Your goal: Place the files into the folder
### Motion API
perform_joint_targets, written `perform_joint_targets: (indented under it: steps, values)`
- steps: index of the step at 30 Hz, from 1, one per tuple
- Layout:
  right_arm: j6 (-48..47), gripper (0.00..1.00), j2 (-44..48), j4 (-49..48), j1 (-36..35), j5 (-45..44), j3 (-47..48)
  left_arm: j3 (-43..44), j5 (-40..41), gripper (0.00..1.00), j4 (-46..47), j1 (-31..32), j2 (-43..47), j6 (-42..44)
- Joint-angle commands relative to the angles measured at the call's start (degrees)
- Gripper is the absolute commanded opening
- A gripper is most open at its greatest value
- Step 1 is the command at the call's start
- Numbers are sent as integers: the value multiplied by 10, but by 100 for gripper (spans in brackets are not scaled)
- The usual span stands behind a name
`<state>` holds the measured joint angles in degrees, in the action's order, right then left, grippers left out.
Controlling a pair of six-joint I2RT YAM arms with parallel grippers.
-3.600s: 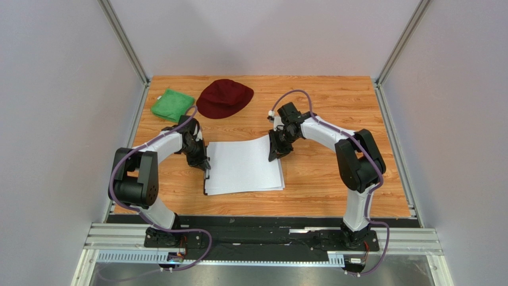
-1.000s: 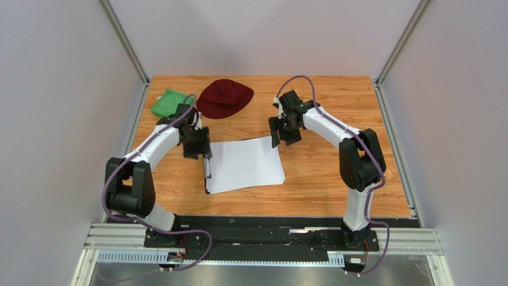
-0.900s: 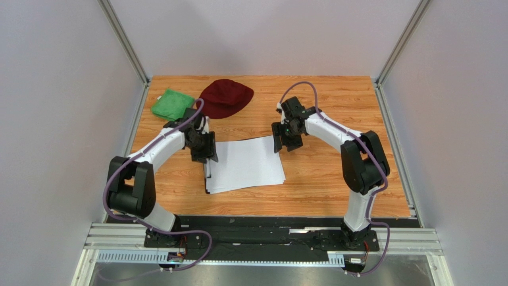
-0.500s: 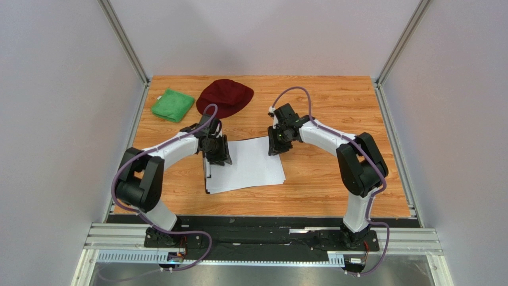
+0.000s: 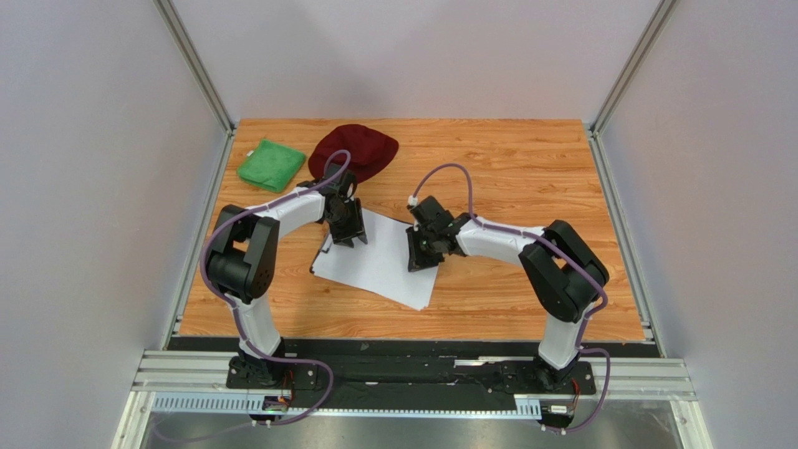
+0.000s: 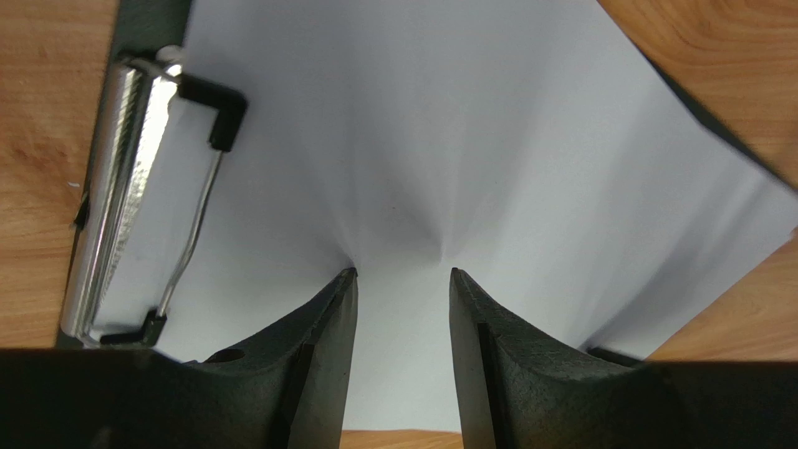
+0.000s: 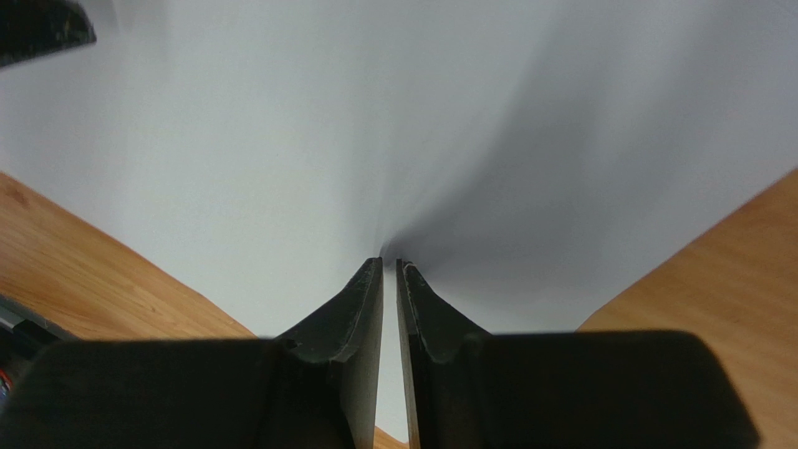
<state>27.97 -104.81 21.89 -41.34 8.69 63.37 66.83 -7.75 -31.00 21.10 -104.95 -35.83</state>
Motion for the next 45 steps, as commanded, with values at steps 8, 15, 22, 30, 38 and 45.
perform_joint_targets:
  steps: [8,15,22,30,38,45]
  values:
    - [163,18,-21,-131,-192,54,21,102,-18,52,-48,-37,-90,67]
    - [147,20,-62,-172,-198,135,94,108,-70,62,-16,-62,-95,103]
    - [13,46,93,35,-124,-10,62,60,-125,72,-19,-61,53,96]
    - [-116,77,17,40,45,47,68,38,-155,80,-54,-61,248,100]
    - [-123,78,-27,29,47,19,75,33,-191,83,-119,-61,366,123]
    - [19,77,-13,-77,-42,94,11,47,-220,83,-123,-60,404,99]
